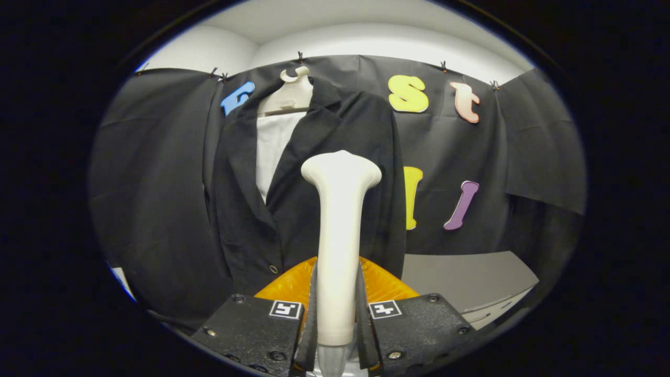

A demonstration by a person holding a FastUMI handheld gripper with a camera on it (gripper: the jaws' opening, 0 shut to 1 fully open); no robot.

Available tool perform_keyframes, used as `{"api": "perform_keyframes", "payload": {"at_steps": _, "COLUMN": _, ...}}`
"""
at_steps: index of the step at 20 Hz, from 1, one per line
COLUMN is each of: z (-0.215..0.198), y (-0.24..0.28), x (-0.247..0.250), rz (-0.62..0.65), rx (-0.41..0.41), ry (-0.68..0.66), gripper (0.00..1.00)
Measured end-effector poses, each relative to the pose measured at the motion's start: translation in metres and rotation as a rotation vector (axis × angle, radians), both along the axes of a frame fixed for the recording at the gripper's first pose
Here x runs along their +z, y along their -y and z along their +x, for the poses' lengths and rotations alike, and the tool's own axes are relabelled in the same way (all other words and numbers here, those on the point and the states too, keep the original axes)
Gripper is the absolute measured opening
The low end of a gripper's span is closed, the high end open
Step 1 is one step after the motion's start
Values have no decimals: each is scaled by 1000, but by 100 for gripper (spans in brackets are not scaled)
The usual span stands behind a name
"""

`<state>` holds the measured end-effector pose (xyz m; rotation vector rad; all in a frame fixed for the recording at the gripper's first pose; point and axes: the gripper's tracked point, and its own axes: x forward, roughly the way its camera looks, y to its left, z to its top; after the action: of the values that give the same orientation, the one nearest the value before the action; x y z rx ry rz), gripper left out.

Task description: Iron the clothes twice with a garment steamer, once on the left side and once on the right side.

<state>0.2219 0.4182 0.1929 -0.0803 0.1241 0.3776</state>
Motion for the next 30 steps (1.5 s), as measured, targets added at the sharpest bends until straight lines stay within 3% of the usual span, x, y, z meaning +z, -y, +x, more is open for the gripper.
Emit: {"api": "perform_keyframes", "payload": {"at_steps": 30, "z": -19, "y": 10, "x": -165, "rz": -148, "rx": -19, "ry": -246, "gripper": 34}}
